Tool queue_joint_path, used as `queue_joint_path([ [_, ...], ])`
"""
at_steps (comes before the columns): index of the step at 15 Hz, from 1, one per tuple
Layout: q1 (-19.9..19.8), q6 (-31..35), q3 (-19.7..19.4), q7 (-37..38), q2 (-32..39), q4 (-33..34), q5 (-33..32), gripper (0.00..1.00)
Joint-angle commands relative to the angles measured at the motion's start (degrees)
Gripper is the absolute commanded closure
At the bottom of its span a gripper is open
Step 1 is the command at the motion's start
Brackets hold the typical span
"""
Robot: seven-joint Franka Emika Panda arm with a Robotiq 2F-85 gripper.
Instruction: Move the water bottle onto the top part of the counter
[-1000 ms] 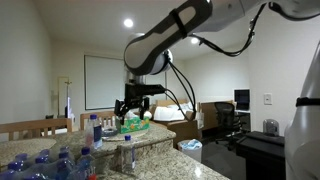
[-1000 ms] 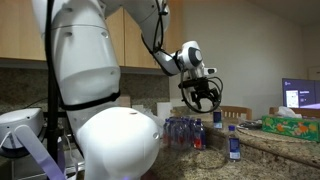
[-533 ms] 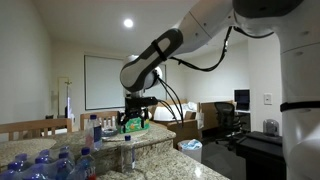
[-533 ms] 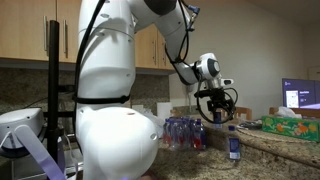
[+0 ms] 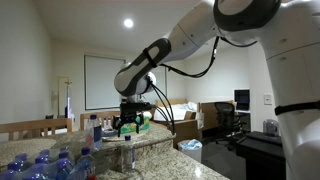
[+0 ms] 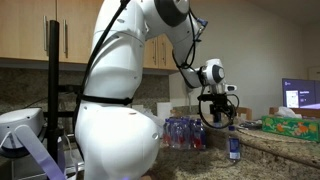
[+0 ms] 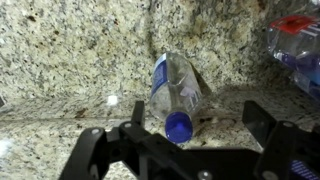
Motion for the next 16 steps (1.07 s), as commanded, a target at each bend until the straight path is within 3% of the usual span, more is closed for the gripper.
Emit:
queue_joint_path([
  [1, 1.61, -0.26, -1.51, -0.01, -0.32, 0.13, -0.24, 0.0],
  [7, 1.83, -0.14, -3.83, 1.79, 1.71, 3.45, -0.07, 0.0],
  [10, 1.35, 0.97, -4.64, -0.08, 1.74, 2.08, 2.09, 0.0],
  [12, 1.2, 3.97, -4.66, -1.35, 0.84, -1.2, 4.43, 0.0],
  [16, 1.48, 17.42, -4.73, -1.22, -1.2, -9.24, 6.26, 0.0],
])
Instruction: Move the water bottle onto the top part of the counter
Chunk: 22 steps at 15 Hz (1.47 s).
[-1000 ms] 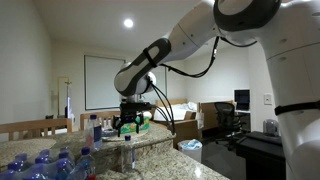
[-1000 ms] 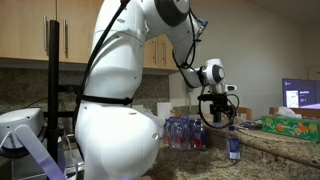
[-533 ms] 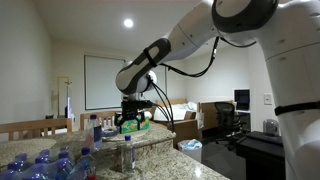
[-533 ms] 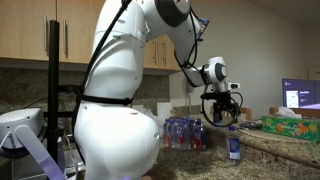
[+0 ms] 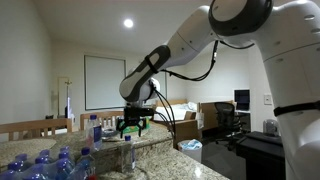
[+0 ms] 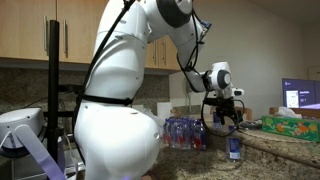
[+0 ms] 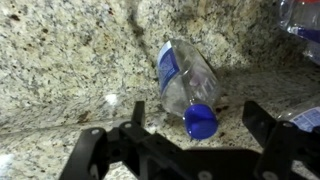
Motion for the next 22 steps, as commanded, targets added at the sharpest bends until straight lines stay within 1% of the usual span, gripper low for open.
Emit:
queue_joint_path([
  [1, 0.43, 13.58, -0.57, 0.08, -3.09, -8.72, 1.03, 0.0],
  [4, 1.74, 27.04, -2.48, 4.55, -3.34, -14.22, -3.5, 0.0],
  [5, 1.58, 29.7, -2.63, 6.21, -3.19, -15.16, -5.56, 0.0],
  [6, 2.24, 32.22, -3.96, 8.28, -3.01, -16.02, -8.18, 0.0],
  [9, 4.4, 35.29, -7.58, 13.96, -2.81, -16.63, -16.2, 0.0],
  [12, 6.35, 36.55, -9.81, 17.19, -2.24, -15.97, -20.89, 0.0],
  [13, 6.63, 36.61, -9.62, 16.96, -2.14, -15.91, -21.07, 0.05],
  [14, 7.1, 36.64, -9.71, 17.07, -2.15, -15.86, -21.46, 0.27],
  [15, 7.1, 36.79, -8.93, 15.9, -2.05, -16.06, -20.41, 0.29],
  [16, 7.49, 36.96, -8.96, 15.93, -1.84, -15.98, -20.41, 0.32],
  [17, 8.14, 36.95, -9.42, 16.38, -1.59, -15.66, -21.13, 0.37],
  [18, 8.6, 36.74, -9.5, 16.39, -1.52, -15.51, -21.1, 0.46],
  [22, 10.43, 36.16, -11.06, 17.5, -1.35, -14.66, -22.66, 0.7],
])
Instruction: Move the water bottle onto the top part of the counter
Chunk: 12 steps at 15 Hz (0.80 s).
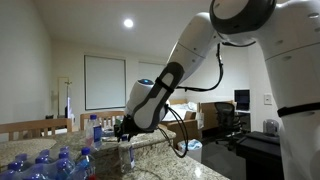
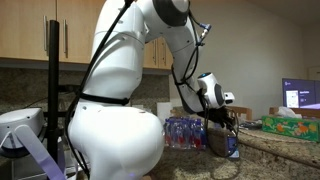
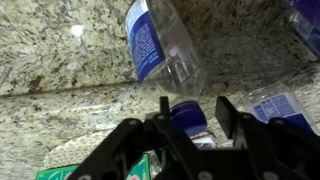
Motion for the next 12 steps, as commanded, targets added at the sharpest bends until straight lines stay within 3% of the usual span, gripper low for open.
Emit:
queue_joint_path([
  [1, 1.89, 0.25, -2.62, 3.49, -0.55, 0.09, -4.24, 0.78],
  [4, 3.26, -0.14, -4.64, 5.43, -0.67, 0.5, -6.65, 0.91],
  [9, 5.27, -1.04, -6.76, 7.64, -0.83, 0.73, -9.35, 0.9],
  [12, 5.19, -2.35, -4.41, 4.25, -2.38, -0.8, -6.31, 0.9],
])
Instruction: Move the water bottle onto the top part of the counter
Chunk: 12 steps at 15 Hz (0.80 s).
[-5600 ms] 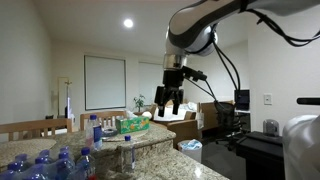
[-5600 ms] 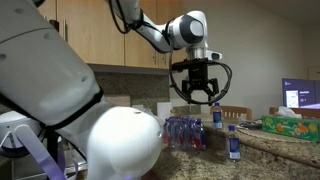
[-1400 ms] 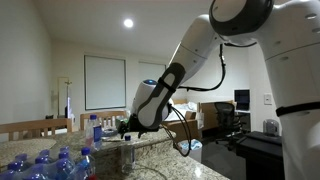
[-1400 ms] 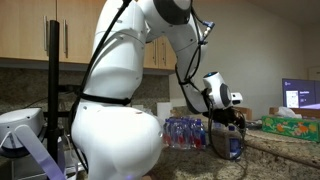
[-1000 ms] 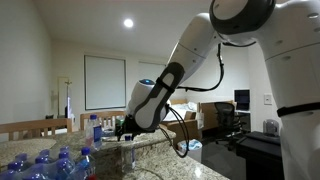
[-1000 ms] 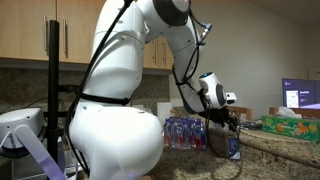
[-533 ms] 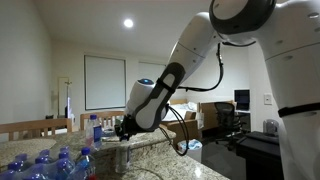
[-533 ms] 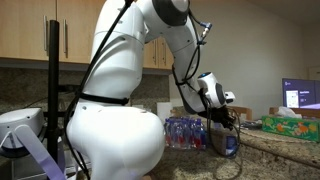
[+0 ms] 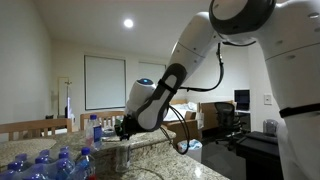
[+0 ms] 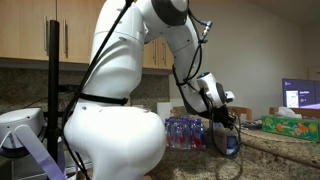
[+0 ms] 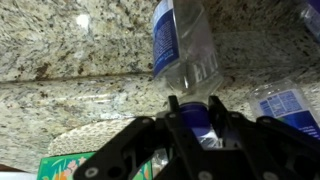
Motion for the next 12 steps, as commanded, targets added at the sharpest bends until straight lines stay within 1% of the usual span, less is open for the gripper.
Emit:
queue_joint_path([
  [1, 0.39, -3.03, 2.52, -2.2, -2.87, -2.01, 2.35, 0.9],
  [2, 0.34, -4.4, 3.59, -3.04, -3.54, -2.3, 3.38, 0.9],
  [4, 0.84, -7.62, 4.36, -2.2, -4.54, -1.7, 3.06, 0.9],
  [8, 2.12, -14.51, 3.99, 1.63, -6.82, 1.3, -0.91, 0.9],
  [12, 2.42, -21.21, 4.39, 1.81, -7.33, 6.22, -0.88, 0.9],
])
